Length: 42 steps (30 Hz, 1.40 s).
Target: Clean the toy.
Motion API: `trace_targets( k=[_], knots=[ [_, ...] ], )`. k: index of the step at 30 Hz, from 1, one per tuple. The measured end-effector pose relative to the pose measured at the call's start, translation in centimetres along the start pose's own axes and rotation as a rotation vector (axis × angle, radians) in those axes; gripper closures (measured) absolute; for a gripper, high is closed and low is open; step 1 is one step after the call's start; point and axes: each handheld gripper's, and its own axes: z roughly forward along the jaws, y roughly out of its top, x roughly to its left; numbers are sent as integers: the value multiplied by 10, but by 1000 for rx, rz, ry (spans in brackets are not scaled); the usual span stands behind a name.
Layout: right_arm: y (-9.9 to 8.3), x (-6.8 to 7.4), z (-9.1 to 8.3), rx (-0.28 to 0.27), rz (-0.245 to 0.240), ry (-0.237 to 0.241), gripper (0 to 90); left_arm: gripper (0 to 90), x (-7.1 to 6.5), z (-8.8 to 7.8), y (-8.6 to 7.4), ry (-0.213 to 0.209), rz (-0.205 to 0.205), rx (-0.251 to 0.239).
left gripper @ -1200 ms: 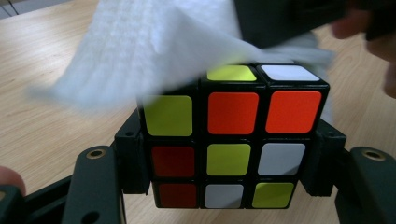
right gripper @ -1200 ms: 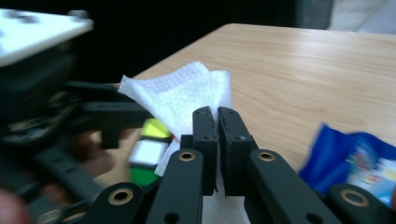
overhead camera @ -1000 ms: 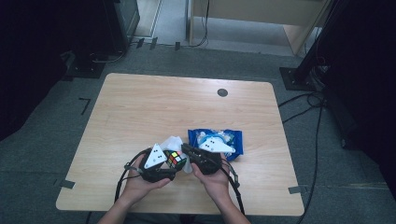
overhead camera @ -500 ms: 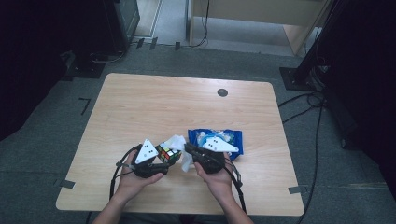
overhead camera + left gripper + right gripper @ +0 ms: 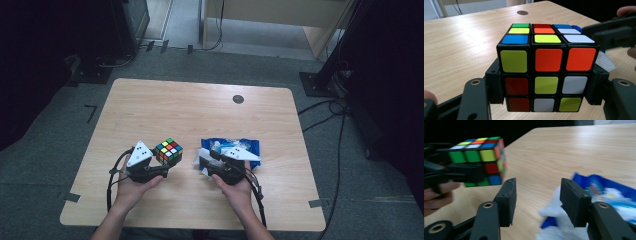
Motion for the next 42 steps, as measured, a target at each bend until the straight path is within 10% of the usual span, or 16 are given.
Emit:
trace_targets(
  k=[10, 17, 42],
  knots=[
    [15, 24, -2, -66, 99, 62, 429, 341, -21, 13, -4, -44, 73, 30],
    [12, 12, 0, -34, 189, 1, 755, 341, -35, 17, -6, -92, 116, 22],
    [13, 27, -2, -50, 55, 62, 897, 339, -31, 17, -6, -151, 88, 25]
  ],
)
